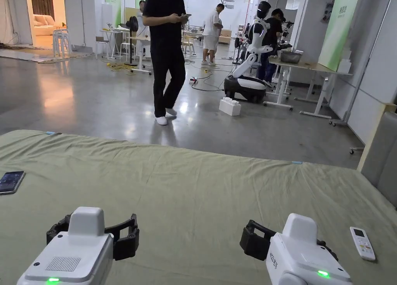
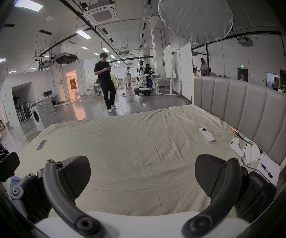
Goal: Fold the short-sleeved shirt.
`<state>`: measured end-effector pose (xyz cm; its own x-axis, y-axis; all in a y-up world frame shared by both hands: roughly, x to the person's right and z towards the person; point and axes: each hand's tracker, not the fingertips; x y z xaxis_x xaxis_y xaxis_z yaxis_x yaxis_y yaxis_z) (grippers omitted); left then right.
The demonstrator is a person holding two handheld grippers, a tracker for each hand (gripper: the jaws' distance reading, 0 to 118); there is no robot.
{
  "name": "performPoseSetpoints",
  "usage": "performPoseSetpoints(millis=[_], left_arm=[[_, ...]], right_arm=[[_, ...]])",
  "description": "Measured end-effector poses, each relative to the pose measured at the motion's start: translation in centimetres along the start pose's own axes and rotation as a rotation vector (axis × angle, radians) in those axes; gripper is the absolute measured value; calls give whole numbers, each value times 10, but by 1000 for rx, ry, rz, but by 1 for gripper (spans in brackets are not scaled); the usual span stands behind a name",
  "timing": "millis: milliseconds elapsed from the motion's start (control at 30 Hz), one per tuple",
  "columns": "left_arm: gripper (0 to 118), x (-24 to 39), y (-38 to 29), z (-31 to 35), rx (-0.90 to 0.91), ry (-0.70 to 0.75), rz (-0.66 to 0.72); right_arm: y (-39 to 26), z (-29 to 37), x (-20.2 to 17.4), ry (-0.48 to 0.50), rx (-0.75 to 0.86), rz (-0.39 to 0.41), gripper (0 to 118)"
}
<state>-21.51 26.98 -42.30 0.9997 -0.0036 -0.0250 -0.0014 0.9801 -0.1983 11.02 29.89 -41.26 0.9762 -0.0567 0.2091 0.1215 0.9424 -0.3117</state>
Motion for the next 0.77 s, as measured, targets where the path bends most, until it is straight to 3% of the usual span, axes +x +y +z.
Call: performPoseSetpoints(millis=[333,467,667,767], left_arm=[[102,-2,-1,1,-9,-1,-6],[102,-4,-1,0,-10,-1,-2],[102,-3,-1,0,-2,2,-17],[102,-4,0,0,5,2,-18]], right_arm=[[1,-2,2,8,-19,-15,118],[-2,-1,-2,-19,10,28,118],[-8,2,4,63,101,54,118],[-8,5,-3,-14,114,124,118]])
